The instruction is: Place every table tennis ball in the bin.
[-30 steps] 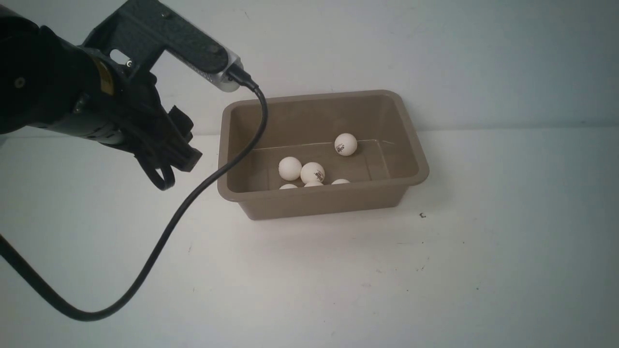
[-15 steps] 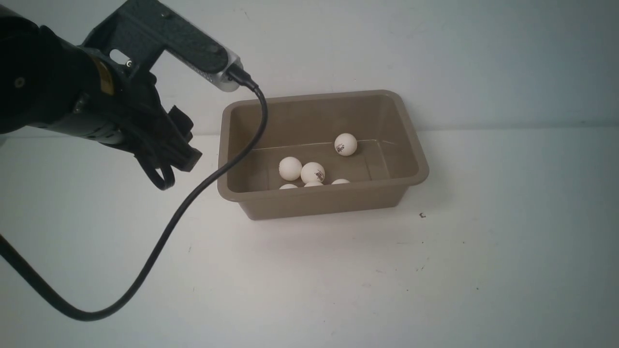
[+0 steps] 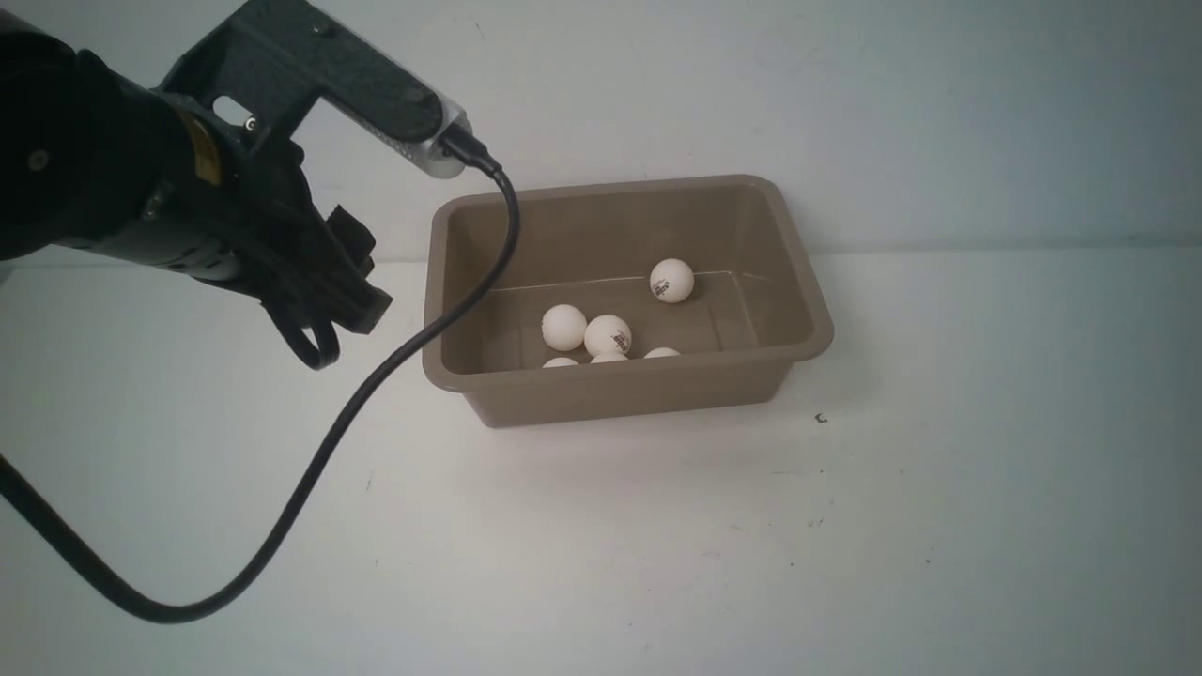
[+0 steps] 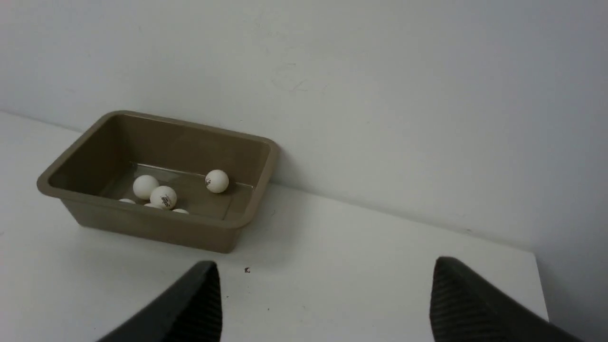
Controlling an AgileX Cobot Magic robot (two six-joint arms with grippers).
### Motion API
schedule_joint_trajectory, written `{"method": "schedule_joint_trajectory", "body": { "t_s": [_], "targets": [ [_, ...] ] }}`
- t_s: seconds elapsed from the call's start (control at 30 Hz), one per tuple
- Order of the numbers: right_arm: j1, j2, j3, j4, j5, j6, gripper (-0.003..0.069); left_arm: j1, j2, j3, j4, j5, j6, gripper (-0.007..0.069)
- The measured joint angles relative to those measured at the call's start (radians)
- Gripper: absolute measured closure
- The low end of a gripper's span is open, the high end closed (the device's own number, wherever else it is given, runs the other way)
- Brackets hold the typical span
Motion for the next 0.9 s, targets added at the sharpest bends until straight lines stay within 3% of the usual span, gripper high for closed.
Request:
{"method": "schedule_joint_trajectory", "body": {
  "t_s": [0.23,0.53,0.9],
  "targets": [
    [0.000,-0.195,0.137,0.010,-0.050,0.005,0.0125,0.000,0.000,0.000,0.000,0.000,0.000,0.0209],
    [0.000,-0.309,0.609,0.064,-0.425,0.049,0.0125,0.000,0.000,0.000,0.000,0.000,0.000,0.0209],
    [0.000,-0.349,0.886,0.056,-0.605,0.055,0.0125,0.000,0.000,0.000,0.000,0.000,0.000,0.0209]
  ]
}}
